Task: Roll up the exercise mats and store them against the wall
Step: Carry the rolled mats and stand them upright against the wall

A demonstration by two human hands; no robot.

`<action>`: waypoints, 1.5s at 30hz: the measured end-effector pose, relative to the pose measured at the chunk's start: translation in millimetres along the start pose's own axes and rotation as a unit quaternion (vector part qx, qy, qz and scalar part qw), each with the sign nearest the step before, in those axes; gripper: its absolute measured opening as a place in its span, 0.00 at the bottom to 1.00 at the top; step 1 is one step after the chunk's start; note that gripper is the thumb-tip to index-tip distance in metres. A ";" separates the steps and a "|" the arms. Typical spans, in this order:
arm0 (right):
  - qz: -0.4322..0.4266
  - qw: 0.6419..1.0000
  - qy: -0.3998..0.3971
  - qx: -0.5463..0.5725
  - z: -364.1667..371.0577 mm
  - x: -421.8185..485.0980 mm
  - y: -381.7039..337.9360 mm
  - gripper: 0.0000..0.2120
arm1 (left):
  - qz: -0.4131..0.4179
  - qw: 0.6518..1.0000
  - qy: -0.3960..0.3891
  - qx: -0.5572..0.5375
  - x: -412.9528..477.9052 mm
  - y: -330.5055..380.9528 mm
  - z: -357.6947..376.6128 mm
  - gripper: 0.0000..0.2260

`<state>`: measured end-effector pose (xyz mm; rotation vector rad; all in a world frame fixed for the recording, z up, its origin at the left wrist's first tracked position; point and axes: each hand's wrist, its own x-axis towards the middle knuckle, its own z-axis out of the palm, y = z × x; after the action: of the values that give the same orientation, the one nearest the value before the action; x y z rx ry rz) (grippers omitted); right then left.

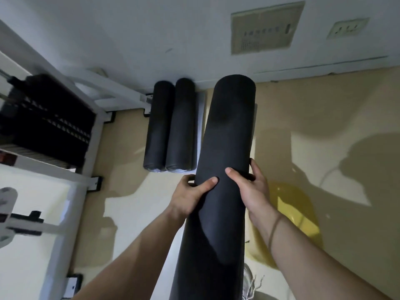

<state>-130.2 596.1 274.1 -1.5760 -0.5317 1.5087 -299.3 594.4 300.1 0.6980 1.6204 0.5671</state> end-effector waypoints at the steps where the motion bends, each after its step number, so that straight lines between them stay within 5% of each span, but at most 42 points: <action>1: 0.001 1.000 -0.004 -0.001 8.7 21.8 -4.0 0.29 | -0.003 1.000 0.004 -0.007 21.3 7.2 -2.6 0.29; 8: -0.001 1.000 -0.006 -0.028 67.3 191.2 1.4 0.27 | -0.023 0.999 0.018 -0.019 187.2 36.3 -5.8 0.31; 14: -0.014 0.998 0.015 -0.058 115.4 350.2 14.8 0.16 | -0.034 0.999 0.028 0.002 349.4 44.7 -6.8 0.50; 18: -0.045 0.997 0.030 -0.052 150.9 448.4 31.4 0.17 | -0.017 0.999 0.034 0.026 449.6 53.8 -16.0 0.47; 21: -0.025 0.992 -0.007 -0.127 178.6 512.0 46.2 0.27 | 0.026 0.994 0.066 0.088 506.4 54.8 -23.7 0.47; 24: 0.053 0.965 -0.050 -0.250 191.6 545.4 75.5 0.45 | 0.037 0.963 0.068 0.259 535.5 44.7 -25.4 0.34; 28: 0.081 0.935 -0.010 -0.344 167.9 522.1 90.4 0.40 | 0.000 0.947 0.038 0.320 516.4 24.5 -24.1 0.27; 37: 0.088 0.899 -0.085 -0.421 113.2 400.3 38.0 0.22 | -0.028 0.942 0.019 0.334 379.6 36.4 -30.1 0.23; 40: 0.054 0.879 -0.106 -0.462 98.9 341.4 4.2 0.07 | -0.006 0.936 0.020 0.350 324.5 53.4 -15.1 0.23; 45: 0.004 0.868 -0.117 -0.482 39.4 225.6 -50.1 0.21 | 0.028 0.924 0.012 0.380 221.1 76.2 24.2 0.24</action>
<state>-115.3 813.4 187.7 -2.1030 -1.6067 1.5231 -287.2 805.3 196.8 1.3090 1.8451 -0.0484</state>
